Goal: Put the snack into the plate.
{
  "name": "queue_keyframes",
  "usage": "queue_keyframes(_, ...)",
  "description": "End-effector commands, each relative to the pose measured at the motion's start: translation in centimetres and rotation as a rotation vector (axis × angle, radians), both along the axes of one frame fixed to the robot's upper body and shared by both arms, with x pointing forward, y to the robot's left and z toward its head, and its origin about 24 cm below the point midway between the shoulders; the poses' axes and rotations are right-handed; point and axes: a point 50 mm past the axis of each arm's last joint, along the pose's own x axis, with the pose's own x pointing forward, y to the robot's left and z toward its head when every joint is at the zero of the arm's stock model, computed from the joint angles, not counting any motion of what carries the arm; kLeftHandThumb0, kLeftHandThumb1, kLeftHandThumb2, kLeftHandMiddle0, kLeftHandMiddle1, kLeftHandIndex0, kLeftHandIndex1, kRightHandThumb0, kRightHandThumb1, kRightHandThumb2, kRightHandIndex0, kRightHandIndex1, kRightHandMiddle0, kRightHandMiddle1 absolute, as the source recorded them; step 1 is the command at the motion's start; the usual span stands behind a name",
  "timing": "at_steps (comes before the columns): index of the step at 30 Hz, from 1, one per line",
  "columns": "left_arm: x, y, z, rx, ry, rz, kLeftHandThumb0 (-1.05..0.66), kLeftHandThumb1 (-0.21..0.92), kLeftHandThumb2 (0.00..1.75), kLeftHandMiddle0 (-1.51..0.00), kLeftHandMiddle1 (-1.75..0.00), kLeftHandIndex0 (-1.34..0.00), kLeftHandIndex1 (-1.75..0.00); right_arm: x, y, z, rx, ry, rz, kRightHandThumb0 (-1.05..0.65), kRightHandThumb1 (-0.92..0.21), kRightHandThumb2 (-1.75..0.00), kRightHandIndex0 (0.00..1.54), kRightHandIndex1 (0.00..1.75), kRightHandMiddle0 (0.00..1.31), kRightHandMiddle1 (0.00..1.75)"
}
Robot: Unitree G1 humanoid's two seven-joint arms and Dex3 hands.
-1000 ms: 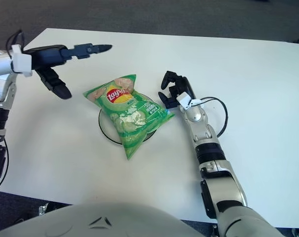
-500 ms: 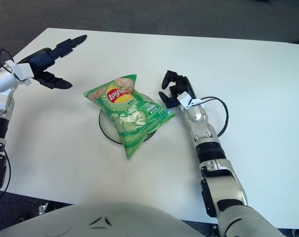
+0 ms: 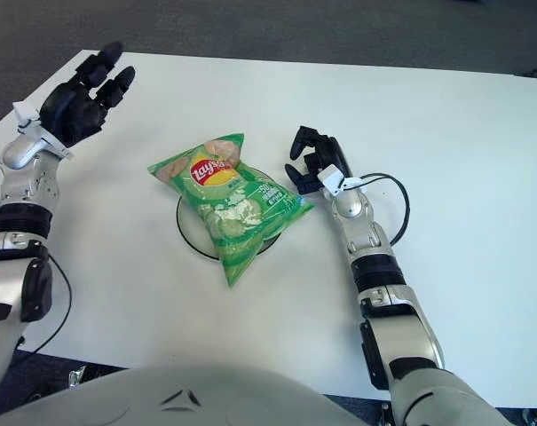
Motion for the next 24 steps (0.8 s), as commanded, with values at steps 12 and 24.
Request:
queue_keyframes(12,0.1,0.6,-0.9,-0.394,0.158,-0.002,-1.05,0.92,0.82,0.00,0.00,-0.02,-0.06,-1.8,-0.9,-4.6,-0.040,0.202,-0.029,-0.52,-0.23,-1.43,1.34,1.75,0.69,1.75)
queue_keyframes(24,0.0,0.8,-2.1,-0.471,0.240,-0.043,-1.05,0.92,0.88,-0.03,-0.02,0.00,-0.28,-1.9,-0.9,-4.6,-0.051,0.193,-0.023,-0.53,-0.21,-1.45,1.34,1.75,0.70,1.75)
